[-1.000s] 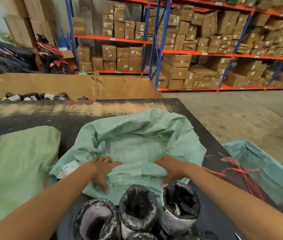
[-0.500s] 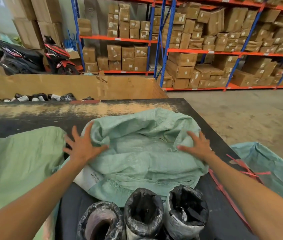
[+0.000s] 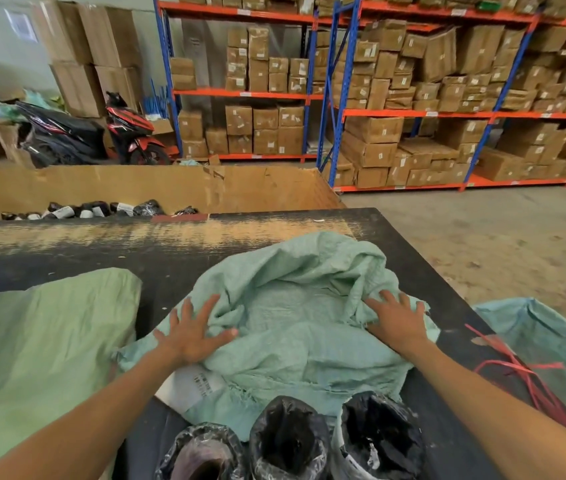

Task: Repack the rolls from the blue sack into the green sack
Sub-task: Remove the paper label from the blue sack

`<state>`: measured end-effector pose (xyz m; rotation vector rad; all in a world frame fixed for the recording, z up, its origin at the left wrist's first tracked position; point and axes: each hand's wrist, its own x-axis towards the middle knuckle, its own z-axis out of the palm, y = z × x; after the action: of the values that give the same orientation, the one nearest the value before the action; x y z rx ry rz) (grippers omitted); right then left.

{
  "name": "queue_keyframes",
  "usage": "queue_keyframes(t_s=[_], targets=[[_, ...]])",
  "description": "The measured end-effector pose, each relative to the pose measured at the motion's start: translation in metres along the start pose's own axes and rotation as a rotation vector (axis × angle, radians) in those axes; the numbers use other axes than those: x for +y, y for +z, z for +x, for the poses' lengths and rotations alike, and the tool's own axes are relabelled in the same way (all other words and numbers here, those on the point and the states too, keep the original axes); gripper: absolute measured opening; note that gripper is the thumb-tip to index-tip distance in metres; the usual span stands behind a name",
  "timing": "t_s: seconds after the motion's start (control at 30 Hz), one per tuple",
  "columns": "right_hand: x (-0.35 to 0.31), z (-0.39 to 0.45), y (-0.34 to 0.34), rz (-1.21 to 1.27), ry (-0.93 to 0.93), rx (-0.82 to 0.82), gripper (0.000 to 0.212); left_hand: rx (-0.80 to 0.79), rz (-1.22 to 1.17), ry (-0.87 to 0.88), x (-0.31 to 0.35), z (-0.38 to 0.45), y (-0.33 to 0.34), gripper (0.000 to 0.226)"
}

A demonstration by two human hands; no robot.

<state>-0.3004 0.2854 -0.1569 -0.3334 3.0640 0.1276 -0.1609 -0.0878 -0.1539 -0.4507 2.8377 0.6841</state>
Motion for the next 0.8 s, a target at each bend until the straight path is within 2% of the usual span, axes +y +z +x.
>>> queue_keyframes(t_s=[0.07,0.13,0.17,0.2,0.23,0.27,0.3,0.33,0.37,0.4,0.47,0.5,0.57,0.63,0.7,0.77,0.8], targets=[[-0.006,-0.003,-0.008,0.107,-0.027,0.198,0.056,0.171,-0.079,0.216,0.003,-0.009,-0.004,0.099],[-0.016,-0.007,-0.021,0.373,-0.160,0.418,0.039,0.207,0.089,0.463,0.002,-0.016,-0.008,0.103],[-0.022,-0.012,-0.031,0.586,-0.243,0.463,0.029,0.183,0.242,0.529,0.001,-0.018,-0.012,0.102],[-0.028,-0.017,-0.043,0.799,-0.322,0.425,0.023,0.136,0.407,0.541,-0.001,-0.017,-0.014,0.099],[-0.034,-0.026,-0.055,0.936,-0.386,0.291,0.021,0.080,0.553,0.519,-0.002,-0.016,-0.016,0.096],[-0.040,-0.034,-0.065,0.947,-0.472,0.104,0.031,0.036,0.651,0.491,-0.002,-0.013,-0.016,0.090],[-0.044,-0.040,-0.070,0.773,-0.550,-0.060,0.052,0.011,0.700,0.477,0.001,-0.011,-0.015,0.080],[-0.048,-0.044,-0.070,0.509,-0.627,-0.151,0.072,0.012,0.722,0.482,0.005,-0.010,-0.014,0.069],[-0.051,-0.046,-0.066,0.245,-0.681,-0.148,0.081,0.036,0.727,0.500,0.011,-0.008,-0.013,0.061],[-0.053,-0.047,-0.061,0.054,-0.700,-0.081,0.080,0.073,0.718,0.521,0.016,-0.006,-0.014,0.060],[-0.056,-0.045,-0.057,-0.142,-0.628,0.152,0.057,0.149,0.671,0.533,0.026,-0.002,-0.021,0.073],[-0.057,-0.044,-0.060,-0.157,-0.559,0.292,0.047,0.177,0.624,0.518,0.031,0.000,-0.026,0.084],[-0.059,-0.044,-0.068,-0.015,-0.425,0.515,0.048,0.244,0.513,0.490,0.043,0.002,-0.039,0.096],[-0.068,-0.051,-0.082,0.247,-0.429,0.516,0.055,0.313,0.415,0.427,0.058,0.005,-0.051,0.075],[-0.085,-0.066,-0.099,0.446,-0.537,0.482,0.050,0.365,0.284,0.380,0.073,0.010,-0.060,0.048],[-0.102,-0.081,-0.113,0.462,-0.697,0.496,0.039,0.340,0.142,0.345,0.081,0.015,-0.068,0.035],[-0.111,-0.085,-0.118,0.442,-0.777,0.438,0.033,0.296,0.064,0.335,0.084,0.018,-0.071,0.031]])
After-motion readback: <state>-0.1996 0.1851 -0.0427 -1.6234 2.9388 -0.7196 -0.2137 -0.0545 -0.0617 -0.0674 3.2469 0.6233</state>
